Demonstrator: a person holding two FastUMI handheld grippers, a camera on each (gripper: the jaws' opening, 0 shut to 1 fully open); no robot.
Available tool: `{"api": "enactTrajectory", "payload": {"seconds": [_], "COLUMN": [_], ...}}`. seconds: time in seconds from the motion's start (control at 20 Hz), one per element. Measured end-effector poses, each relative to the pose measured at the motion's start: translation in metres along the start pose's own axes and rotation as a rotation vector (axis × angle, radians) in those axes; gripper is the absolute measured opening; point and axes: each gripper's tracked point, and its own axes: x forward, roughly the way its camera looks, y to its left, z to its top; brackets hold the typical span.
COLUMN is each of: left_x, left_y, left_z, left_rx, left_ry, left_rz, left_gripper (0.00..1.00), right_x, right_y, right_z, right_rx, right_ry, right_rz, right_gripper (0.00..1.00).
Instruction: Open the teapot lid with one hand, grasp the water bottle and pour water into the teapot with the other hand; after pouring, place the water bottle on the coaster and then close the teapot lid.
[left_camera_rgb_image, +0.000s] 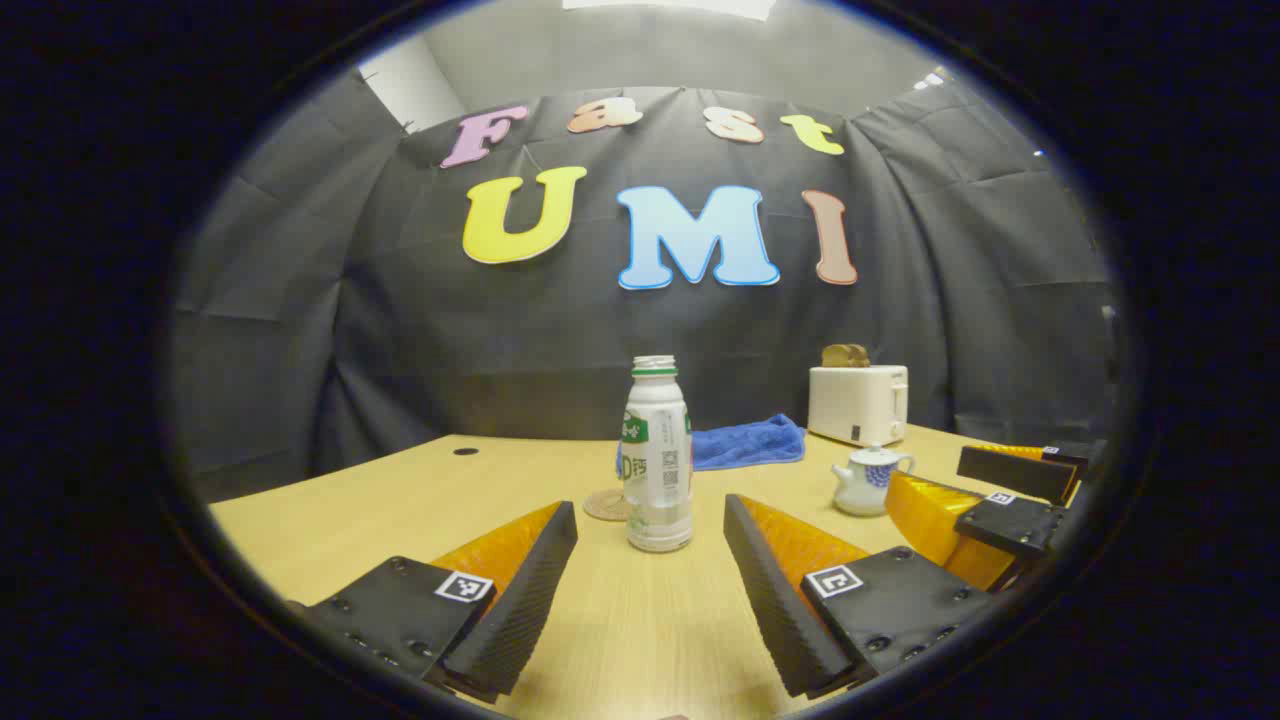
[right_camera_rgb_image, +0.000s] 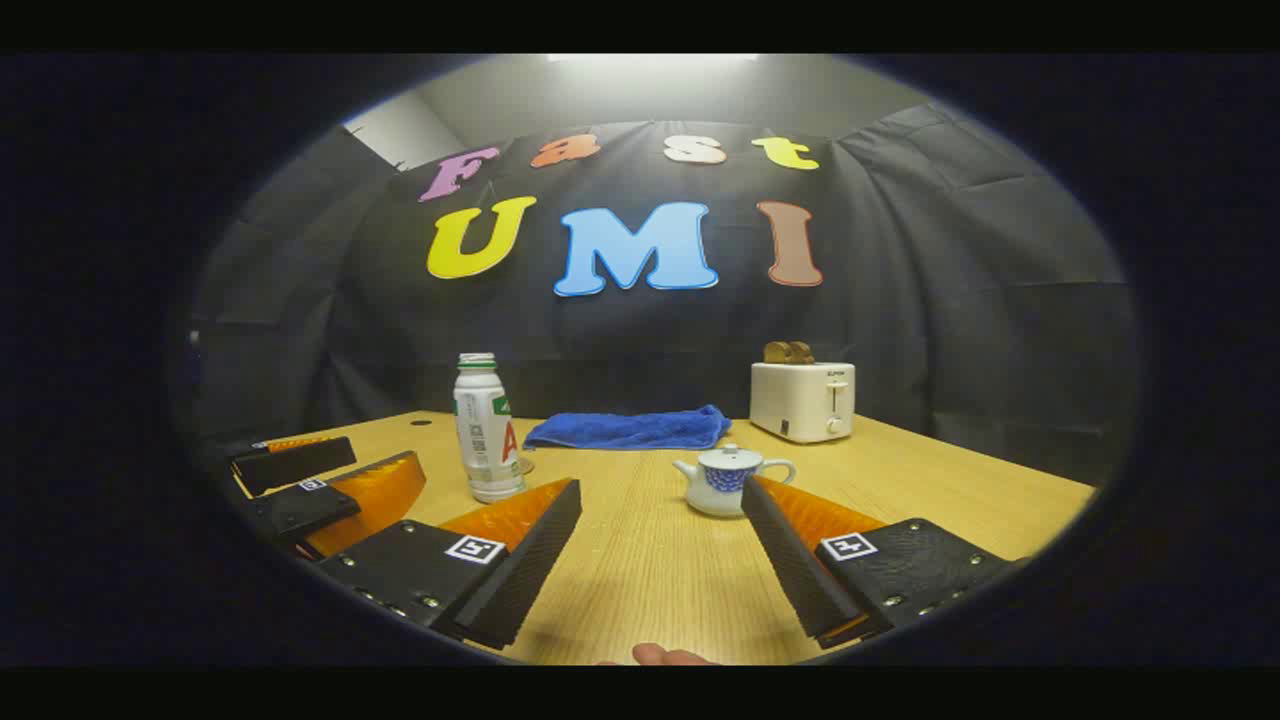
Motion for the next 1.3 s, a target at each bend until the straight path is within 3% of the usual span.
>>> {"api": "enactTrajectory", "payload": {"seconds": [0.1, 0.2, 0.35, 0.7, 1.1, 1.3], "left_x": [0.001, 0.003, 0.002, 0.002, 0.003, 0.014], "left_y": [-0.001, -0.012, -0.023, -0.031, -0.039, -0.039], "left_z": [0.000, 0.000, 0.002, 0.003, 0.003, 0.003], "left_rx": [0.000, 0.002, 0.000, 0.001, 0.002, 0.002], "left_ry": [0.002, 0.003, 0.000, 0.000, -0.004, -0.006], "left_rz": [0.029, 0.015, -0.005, -0.019, -0.070, -0.085], "left_gripper": [1.00, 1.00, 1.00, 0.97, 1.00, 1.00], "right_x": [-0.003, -0.003, -0.005, -0.005, -0.005, 0.002], "right_y": [-0.013, -0.036, -0.048, -0.045, -0.055, -0.053], "right_z": [0.001, 0.001, 0.000, 0.000, -0.002, -0.002], "right_rx": [0.000, -0.038, -0.037, -0.039, -0.037, -0.041], "right_ry": [0.000, 0.000, -0.001, -0.003, 0.000, 0.001], "right_rz": [-0.015, -0.071, -0.092, -0.074, -0.138, -0.128], "right_gripper": [0.99, 0.99, 0.99, 0.99, 0.99, 0.99]}}
